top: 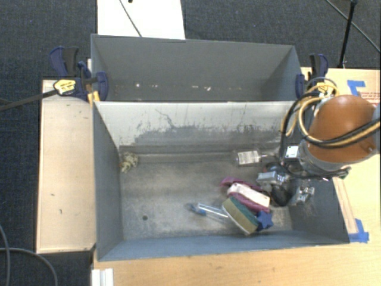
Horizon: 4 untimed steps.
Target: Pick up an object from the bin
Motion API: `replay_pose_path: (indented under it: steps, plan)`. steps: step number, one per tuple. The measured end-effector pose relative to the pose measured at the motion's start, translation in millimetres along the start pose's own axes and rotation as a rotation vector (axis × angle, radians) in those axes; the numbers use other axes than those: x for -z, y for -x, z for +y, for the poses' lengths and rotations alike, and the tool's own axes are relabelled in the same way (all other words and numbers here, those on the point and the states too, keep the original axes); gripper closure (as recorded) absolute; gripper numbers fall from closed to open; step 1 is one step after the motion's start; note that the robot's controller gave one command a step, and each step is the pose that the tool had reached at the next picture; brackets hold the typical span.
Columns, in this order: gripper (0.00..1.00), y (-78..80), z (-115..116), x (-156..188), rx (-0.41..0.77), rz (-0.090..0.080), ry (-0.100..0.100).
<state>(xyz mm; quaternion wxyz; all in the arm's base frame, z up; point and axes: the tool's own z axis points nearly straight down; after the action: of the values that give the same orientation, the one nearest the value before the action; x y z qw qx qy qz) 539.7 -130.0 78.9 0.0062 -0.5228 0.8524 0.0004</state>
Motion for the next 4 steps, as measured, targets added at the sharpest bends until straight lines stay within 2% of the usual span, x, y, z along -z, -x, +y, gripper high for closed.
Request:
replay_pose_path:
  steps: [1,2,3,4]
  plan:
    - [0.0,40.6,68.3,-6.0,-0.1,0.001,-0.006]
    - [0.0,116.6,116.5,-7.5,-0.263,0.006,0.001]
    - [1.0,118.2,114.9,-5.0,-0.26,-0.002,-0.003]
    - [1.0,120.3,112.8,56.2,-0.261,0.005,-0.002]
